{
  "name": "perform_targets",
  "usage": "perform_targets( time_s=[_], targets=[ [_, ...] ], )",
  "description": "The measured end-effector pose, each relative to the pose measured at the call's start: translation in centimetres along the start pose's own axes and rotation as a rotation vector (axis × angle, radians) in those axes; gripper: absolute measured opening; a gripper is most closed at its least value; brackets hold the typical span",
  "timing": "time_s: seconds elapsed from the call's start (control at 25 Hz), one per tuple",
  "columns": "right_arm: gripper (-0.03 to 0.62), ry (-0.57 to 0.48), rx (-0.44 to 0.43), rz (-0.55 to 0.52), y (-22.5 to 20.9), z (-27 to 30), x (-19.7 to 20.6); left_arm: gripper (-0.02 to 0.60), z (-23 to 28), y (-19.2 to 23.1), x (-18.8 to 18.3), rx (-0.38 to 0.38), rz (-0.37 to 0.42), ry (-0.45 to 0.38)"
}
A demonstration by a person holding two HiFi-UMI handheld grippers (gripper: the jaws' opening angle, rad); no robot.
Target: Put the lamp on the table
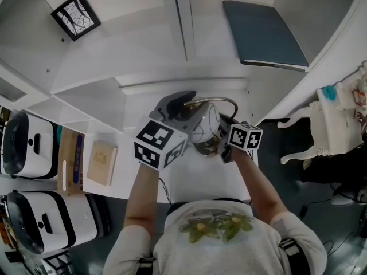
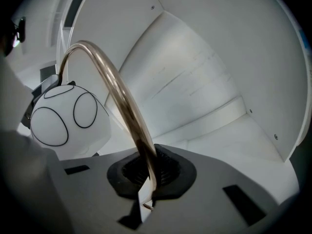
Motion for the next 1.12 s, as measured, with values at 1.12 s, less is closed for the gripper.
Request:
perform_targets(
  time_s=[1.12],
  targets=[
    [0.029,0.047,0.014,-0.078,-0.3,0.4,1.8,0.169,-0.2,-1.6,1.5,0.082,0.044,0.037]
  ],
)
Point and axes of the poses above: the fingertips, and each gripper's own axes: z forward along the fingers, y to its left, x out of its underside, the point moved 5 cm from there along -z, backward along the fingers, and after that the axes turned 3 degrees about y, right-handed, at the moved point
